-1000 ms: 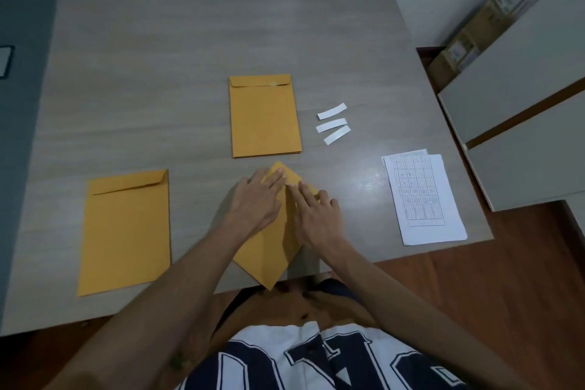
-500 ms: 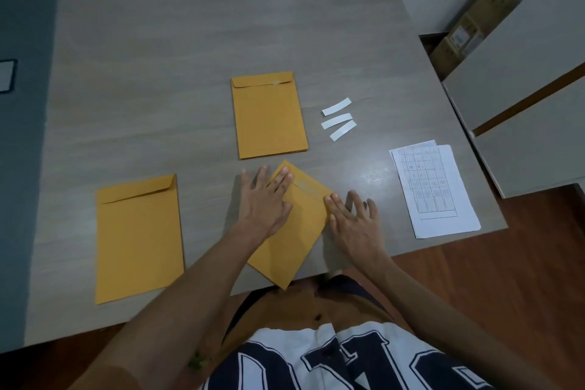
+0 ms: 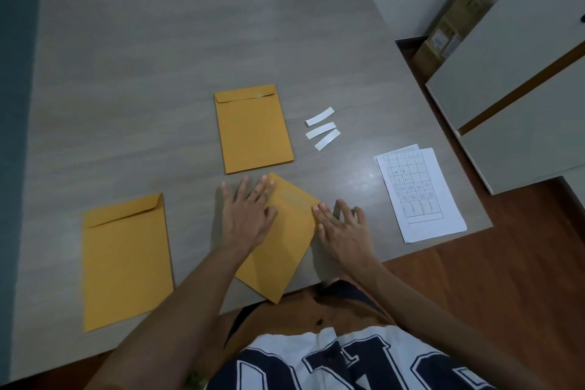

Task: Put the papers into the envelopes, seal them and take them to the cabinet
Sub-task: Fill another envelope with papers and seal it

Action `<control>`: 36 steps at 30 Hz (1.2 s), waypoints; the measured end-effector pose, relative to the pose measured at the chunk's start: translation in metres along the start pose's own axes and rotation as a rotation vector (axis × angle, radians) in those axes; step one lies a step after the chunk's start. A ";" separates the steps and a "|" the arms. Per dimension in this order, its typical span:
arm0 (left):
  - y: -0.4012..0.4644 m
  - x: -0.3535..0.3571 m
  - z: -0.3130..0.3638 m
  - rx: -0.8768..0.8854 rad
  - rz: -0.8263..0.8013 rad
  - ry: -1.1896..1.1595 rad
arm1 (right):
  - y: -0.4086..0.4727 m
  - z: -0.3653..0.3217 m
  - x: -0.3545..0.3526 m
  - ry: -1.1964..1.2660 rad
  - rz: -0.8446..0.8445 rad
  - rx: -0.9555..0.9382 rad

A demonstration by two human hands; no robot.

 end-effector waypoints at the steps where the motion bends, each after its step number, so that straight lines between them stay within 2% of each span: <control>1: 0.000 -0.001 -0.002 -0.014 -0.005 0.000 | 0.003 0.000 0.000 0.014 -0.019 0.016; 5: 0.000 0.000 0.010 -0.039 -0.064 -0.049 | 0.026 0.013 -0.001 0.182 -0.067 0.194; 7: 0.001 -0.003 0.012 -0.049 -0.068 -0.076 | 0.039 0.017 -0.004 0.298 -0.034 0.253; 10: 0.003 -0.008 0.012 -0.057 -0.046 -0.143 | 0.051 0.020 0.000 0.495 -0.082 0.358; 17: 0.000 -0.028 -0.009 -0.210 0.156 -0.407 | 0.063 0.002 0.008 0.503 -0.200 0.336; 20: -0.001 -0.026 -0.016 -0.288 0.112 -0.509 | 0.060 -0.011 0.009 0.440 -0.179 0.340; 24: 0.004 -0.021 -0.030 -0.407 0.046 -0.770 | 0.058 -0.016 0.015 0.521 -0.167 0.384; 30: 0.025 -0.035 -0.038 -0.353 -0.061 -1.120 | 0.083 -0.013 0.009 0.665 -0.101 0.335; 33: 0.038 -0.053 -0.061 -0.358 0.013 -1.260 | 0.104 -0.001 -0.004 0.859 -0.008 0.392; 36: 0.055 -0.064 -0.093 -0.500 0.129 -1.499 | 0.134 0.017 -0.023 1.091 0.102 0.518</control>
Point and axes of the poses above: each hand's wrist, its own y-axis towards the middle knuckle, its own x-axis out of the palm, z = x × y, the point moved 9 cm from there along y, towards the middle knuckle, and after that the axes turned 4 degrees about z, right-handed, at the moved point
